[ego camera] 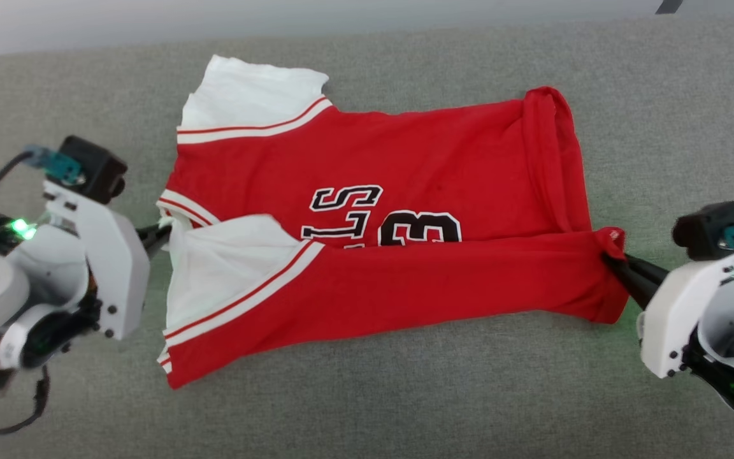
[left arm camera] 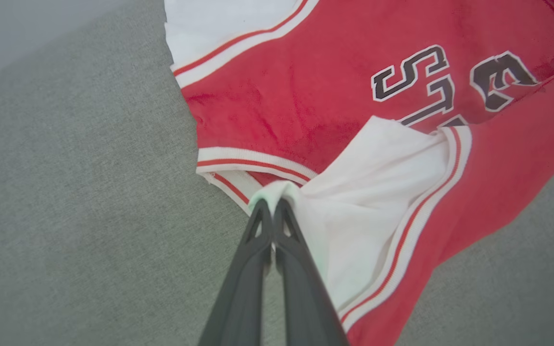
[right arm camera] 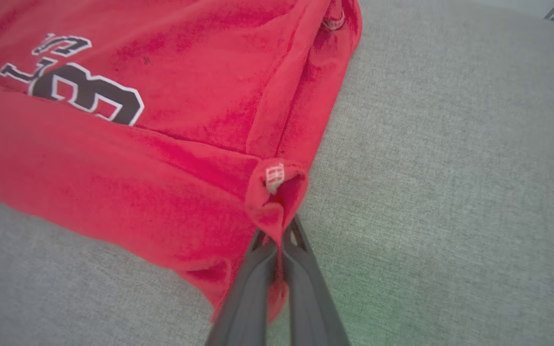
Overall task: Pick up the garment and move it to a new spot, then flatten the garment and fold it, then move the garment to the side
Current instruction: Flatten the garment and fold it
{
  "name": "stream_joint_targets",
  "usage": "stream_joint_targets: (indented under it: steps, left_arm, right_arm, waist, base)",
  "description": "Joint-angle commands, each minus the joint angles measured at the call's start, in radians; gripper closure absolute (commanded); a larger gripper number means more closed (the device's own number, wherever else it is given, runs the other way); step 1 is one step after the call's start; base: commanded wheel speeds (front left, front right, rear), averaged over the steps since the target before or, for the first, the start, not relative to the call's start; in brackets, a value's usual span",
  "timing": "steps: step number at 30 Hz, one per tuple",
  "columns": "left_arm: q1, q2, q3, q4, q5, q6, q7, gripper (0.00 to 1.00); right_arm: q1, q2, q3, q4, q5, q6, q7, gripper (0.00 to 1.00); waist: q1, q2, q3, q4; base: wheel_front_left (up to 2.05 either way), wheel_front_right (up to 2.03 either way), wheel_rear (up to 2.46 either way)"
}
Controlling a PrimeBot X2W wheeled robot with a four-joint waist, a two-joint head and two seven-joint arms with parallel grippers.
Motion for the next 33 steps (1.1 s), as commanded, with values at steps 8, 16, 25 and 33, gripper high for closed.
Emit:
stream_joint_targets:
  steps: [8,16,25,33]
  left_arm:
    - [-0.022,-0.123,-0.029,0.214,-0.032,-0.099,0.066,1.00]
    - [-0.027,-0.191,-0.035,0.331,-0.077,-0.135,0.124,0.93]
    - [-0.042,-0.219,-0.022,0.366,-0.091,-0.125,0.127,0.00]
    - [-0.046,-0.200,-0.014,0.353,-0.071,-0.109,0.098,0.00]
  right_arm:
    - [-0.082,0.020,0.059,0.085,0.027,-0.001,0.045,1.00]
    - [-0.123,0.022,0.085,0.126,0.051,-0.001,0.078,1.00]
    - [-0.146,0.024,0.093,0.149,0.060,-0.001,0.085,0.51]
    - [-0.155,0.022,0.085,0.155,0.047,-0.001,0.046,0.00]
  waist:
    - [0.0000,0.0000,0.031,0.003]
    - [0.0000,0.0000,0.034,0.006]
    - [0.0000,0.0000,0.011,0.009]
    - [0.0000,0.0000,-0.016,0.015]
  base:
    - [0.00,0.00,0.00]
    - [0.00,0.00,0.00]
    - [0.00,0.00,0.00]
    - [0.00,0.00,0.00]
